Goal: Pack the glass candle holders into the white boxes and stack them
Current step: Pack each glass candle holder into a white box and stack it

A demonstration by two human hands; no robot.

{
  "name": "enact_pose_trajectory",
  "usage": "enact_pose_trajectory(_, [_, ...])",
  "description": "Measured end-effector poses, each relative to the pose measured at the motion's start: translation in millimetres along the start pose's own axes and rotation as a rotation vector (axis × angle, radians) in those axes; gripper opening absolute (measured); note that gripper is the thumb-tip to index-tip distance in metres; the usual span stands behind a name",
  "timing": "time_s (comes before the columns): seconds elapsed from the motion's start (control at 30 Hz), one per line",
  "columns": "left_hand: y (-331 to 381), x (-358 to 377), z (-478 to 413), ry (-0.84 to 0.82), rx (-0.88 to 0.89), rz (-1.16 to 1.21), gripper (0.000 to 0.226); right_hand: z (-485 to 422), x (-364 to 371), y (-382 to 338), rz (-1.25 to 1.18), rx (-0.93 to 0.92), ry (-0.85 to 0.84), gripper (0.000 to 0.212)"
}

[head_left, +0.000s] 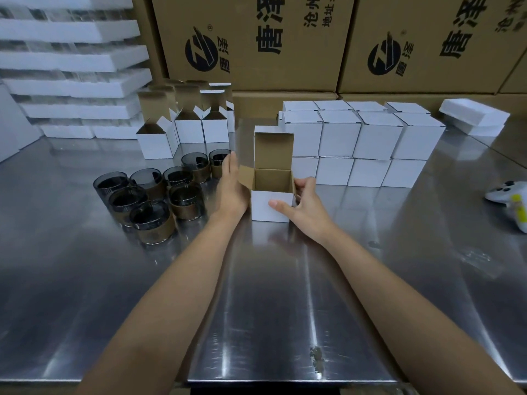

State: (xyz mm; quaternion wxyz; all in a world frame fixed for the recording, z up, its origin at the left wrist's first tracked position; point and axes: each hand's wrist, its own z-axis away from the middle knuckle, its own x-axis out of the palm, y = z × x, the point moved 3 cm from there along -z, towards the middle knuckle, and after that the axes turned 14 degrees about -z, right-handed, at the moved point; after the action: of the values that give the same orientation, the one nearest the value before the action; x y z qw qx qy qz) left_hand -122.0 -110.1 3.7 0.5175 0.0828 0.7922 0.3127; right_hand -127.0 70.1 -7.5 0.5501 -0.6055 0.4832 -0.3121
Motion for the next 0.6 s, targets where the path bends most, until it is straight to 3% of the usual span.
enact_pose_trajectory(0.3, [0.2,-6.5,10.0,0.149,0.155,-0.226,0.061,-2.7,-6.0,-3.9,0.076,-0.013,0.04,0.06])
enact_pose_trajectory(0.47, [1.7,-18.5,16.0,0.308,0.151,-0.367,0.059,-4.5,-22.4,-3.6,0.146,-0.013,0.073,0.063])
enact_pose_trajectory(0.6, [-8.4,-16.0,8.0,0.206,0.064,-0.348,0.077,-2.6,-22.3,-2.4,0.126,-0.012,0.067,0.064])
